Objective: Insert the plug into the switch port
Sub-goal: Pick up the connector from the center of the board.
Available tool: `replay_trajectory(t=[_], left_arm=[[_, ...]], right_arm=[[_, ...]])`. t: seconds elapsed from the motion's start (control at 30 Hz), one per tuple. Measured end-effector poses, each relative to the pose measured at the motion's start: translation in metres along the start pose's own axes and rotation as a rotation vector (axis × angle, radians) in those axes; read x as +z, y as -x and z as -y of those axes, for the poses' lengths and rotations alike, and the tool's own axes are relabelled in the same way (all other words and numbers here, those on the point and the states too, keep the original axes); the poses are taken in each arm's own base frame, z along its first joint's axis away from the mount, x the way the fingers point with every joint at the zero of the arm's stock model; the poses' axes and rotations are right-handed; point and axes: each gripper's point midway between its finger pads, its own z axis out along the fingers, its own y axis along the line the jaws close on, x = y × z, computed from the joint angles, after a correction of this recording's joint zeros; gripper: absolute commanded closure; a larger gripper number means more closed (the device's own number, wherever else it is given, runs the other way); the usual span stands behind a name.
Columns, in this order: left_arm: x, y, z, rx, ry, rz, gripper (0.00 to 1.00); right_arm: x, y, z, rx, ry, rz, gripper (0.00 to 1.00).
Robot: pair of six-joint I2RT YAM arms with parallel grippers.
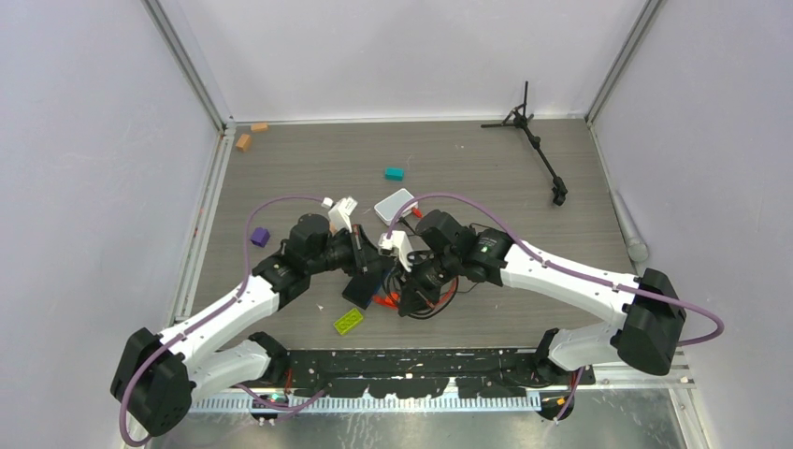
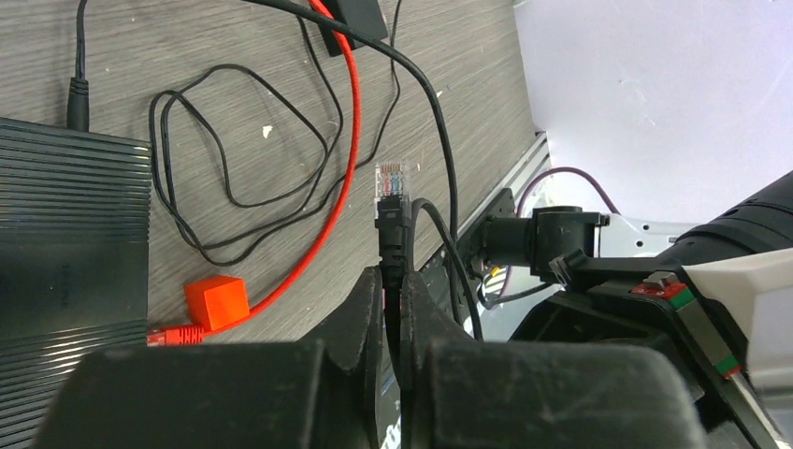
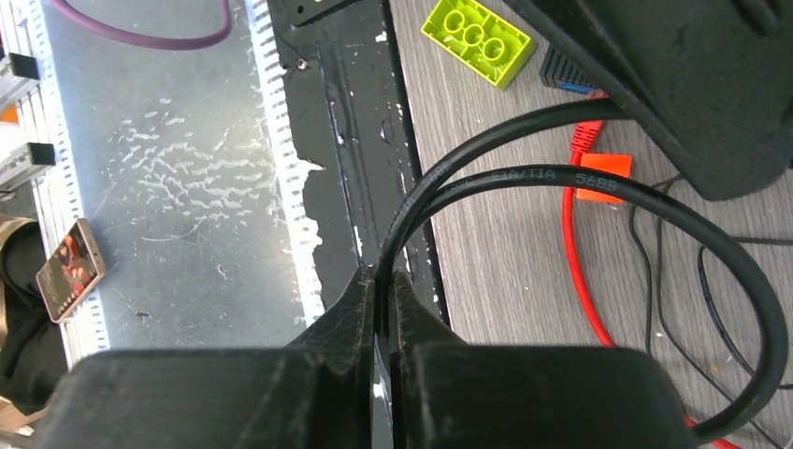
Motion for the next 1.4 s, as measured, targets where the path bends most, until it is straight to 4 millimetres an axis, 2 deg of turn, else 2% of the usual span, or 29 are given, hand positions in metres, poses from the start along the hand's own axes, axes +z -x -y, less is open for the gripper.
replay_trajectory(t=[0.07,0.17,0.23,0.3,0.4,0.5,0.63,0.73,0.8,0.93,1.03,1.33,1.4], left_arm=[[-0.001,0.000,-0.001,0.006,0.014,0.000,1.00],[-0.003,0.003,-0.003,0.026,0.035,0.012,1.00],[-0.006,0.006,-0.004,0.042,0.049,0.030,1.00],[-0.010,0.009,-0.002,0.052,0.049,0.053,1.00],[-0.018,0.016,0.005,0.061,0.019,0.122,1.00],[-0.027,0.016,0.006,0.044,-0.008,0.195,1.00],[-0.037,0.015,0.001,-0.009,-0.006,0.289,1.00],[-0.049,0.025,0.004,-0.049,-0.007,0.382,1.00],[-0.056,0.033,0.009,-0.069,-0.018,0.436,1.00],[-0.064,0.042,0.010,-0.118,-0.013,0.502,1.00],[-0.067,0.046,0.010,-0.145,-0.010,0.525,1.00],[-0.070,0.047,0.010,-0.177,-0.014,0.540,1.00],[-0.070,0.047,0.010,-0.177,-0.013,0.538,1.00]], right_arm=[[0.000,-0.002,0.002,0.004,-0.012,-0.006,0.84],[-0.001,-0.002,0.009,0.010,-0.056,-0.002,0.68],[-0.004,-0.006,0.016,0.029,-0.113,0.010,0.47],[-0.009,-0.009,0.024,0.055,-0.177,0.039,0.39],[-0.019,-0.009,0.036,0.083,-0.285,0.138,0.38],[-0.034,0.003,0.045,0.122,-0.378,0.274,0.39],[-0.054,0.034,0.046,0.160,-0.414,0.517,0.39],[-0.061,0.057,0.038,0.173,-0.400,0.646,0.39],[-0.056,0.072,0.029,0.169,-0.379,0.687,0.39],[-0.031,0.099,0.014,0.172,-0.352,0.692,0.39],[-0.016,0.110,0.012,0.180,-0.355,0.688,0.39],[0.015,0.115,0.032,0.232,-0.423,0.651,0.41],[0.017,0.115,0.039,0.241,-0.450,0.651,0.48]])
